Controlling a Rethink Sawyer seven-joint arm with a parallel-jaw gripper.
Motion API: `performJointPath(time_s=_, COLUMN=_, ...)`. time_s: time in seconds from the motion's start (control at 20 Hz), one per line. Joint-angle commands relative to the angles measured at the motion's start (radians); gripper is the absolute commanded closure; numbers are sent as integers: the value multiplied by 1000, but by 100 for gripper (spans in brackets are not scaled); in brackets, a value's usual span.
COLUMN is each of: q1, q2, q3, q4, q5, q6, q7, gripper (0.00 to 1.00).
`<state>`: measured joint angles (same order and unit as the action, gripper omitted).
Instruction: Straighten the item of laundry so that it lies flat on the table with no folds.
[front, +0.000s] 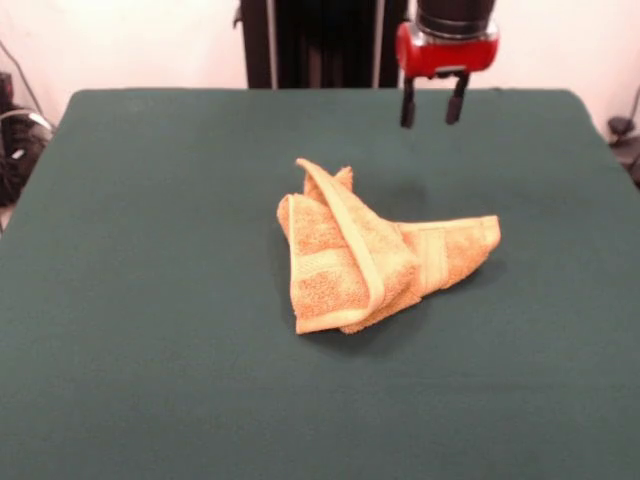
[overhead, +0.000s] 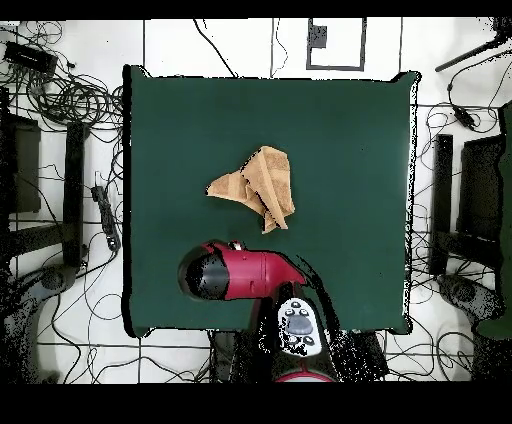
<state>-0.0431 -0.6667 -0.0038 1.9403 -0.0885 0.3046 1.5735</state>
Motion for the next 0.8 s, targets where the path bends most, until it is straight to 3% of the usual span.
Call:
performJointPath(time_s=0.05, q1=11, q2=5, q3=56, q4=-129, q5=26, q6=97, q7=117, gripper=0)
performJointPath(time_s=0.8, q1=-33, q2=18, q3=105, q4=-169, q5=16, q6=110, q7=79, gripper=0)
